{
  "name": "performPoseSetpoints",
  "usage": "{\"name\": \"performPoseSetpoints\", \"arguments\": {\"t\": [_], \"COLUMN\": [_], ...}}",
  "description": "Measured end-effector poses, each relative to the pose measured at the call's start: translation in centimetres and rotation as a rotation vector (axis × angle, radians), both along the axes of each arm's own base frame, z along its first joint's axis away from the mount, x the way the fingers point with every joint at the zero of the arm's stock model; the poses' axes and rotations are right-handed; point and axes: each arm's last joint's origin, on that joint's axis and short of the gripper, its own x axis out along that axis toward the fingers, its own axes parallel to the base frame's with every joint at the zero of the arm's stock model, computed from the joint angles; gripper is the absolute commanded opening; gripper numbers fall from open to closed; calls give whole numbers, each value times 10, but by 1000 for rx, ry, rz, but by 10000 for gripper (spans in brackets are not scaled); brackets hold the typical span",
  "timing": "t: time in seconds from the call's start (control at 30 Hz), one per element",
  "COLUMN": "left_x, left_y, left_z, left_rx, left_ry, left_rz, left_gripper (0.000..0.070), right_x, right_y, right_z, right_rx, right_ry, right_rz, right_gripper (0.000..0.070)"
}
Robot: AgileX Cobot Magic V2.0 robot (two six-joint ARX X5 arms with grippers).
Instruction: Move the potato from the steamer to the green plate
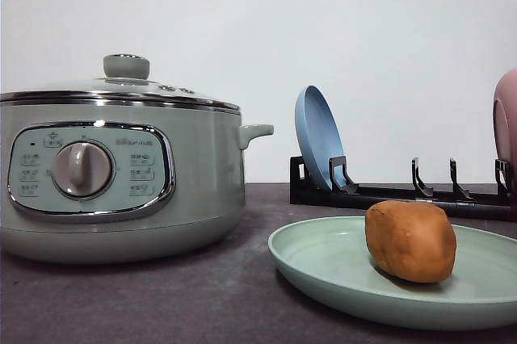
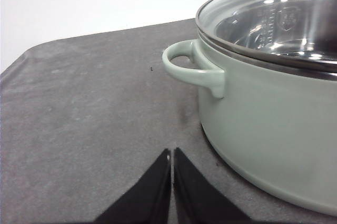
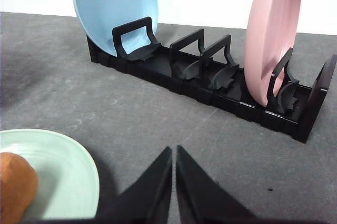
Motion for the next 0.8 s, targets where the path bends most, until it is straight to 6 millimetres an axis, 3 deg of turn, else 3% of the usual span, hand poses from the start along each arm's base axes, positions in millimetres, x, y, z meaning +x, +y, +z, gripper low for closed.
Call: {"name": "performPoseSetpoints", "arguments": {"t": [0.8], "left_x": [0], "left_y": [0], "left_z": [0], "left_rx": [0], "left_ry": [0], "left_rz": [0], "left_gripper": [0], "right_x": [0], "right_y": [0], "right_z": [0], "right_rx": [0], "right_ry": [0], "right_rz": [0], "right_gripper": [0]}}
